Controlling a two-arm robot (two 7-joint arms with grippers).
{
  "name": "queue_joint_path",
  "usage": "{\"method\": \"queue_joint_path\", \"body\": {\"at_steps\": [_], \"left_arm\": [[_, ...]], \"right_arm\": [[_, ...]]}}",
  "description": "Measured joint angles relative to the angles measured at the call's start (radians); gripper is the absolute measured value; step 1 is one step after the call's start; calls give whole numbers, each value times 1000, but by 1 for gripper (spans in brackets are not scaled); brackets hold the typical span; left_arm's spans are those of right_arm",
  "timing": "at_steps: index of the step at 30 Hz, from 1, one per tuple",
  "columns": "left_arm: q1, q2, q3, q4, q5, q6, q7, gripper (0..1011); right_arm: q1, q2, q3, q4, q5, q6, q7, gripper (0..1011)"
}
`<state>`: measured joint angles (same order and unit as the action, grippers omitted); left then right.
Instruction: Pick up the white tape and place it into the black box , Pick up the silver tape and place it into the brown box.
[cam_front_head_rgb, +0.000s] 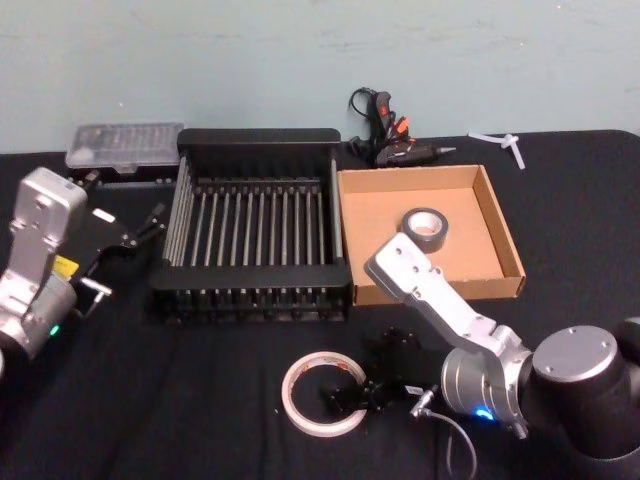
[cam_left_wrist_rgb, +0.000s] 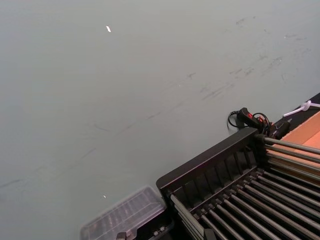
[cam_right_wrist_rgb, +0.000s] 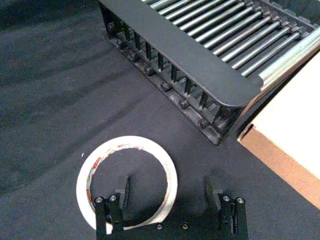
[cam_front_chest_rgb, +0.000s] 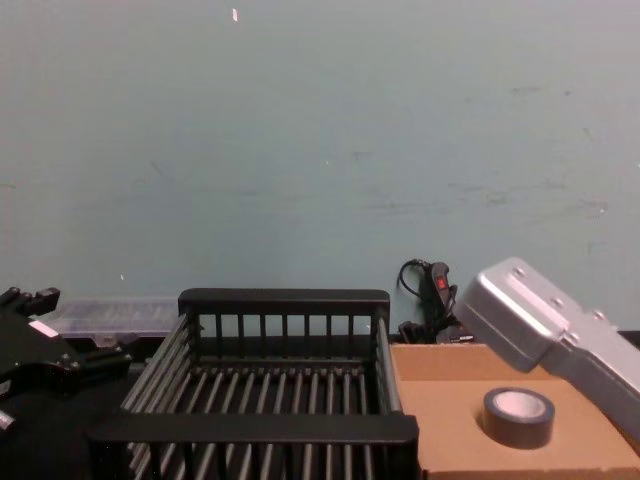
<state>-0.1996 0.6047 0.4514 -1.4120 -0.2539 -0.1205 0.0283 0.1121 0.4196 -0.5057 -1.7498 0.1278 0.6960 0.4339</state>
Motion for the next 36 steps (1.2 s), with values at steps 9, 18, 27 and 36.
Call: {"method": "queue_joint_path", "body": {"at_steps": [9,18,27,36], "left_arm": [[0,0,0,0,0,0,0,1001],[0,0,0,0,0,0,0,1002],[0,0,0,0,0,0,0,1001],[0,0,0,0,0,0,0,1002]], "right_arm": [[-4,-10,6,5,-10,10,7,1002],[-5,-17,8,13,-20,14,15,1002],[-6,-21,9,15,-28,15,16,1002],[-6,-21,9,15,-27,15,15,970]]}}
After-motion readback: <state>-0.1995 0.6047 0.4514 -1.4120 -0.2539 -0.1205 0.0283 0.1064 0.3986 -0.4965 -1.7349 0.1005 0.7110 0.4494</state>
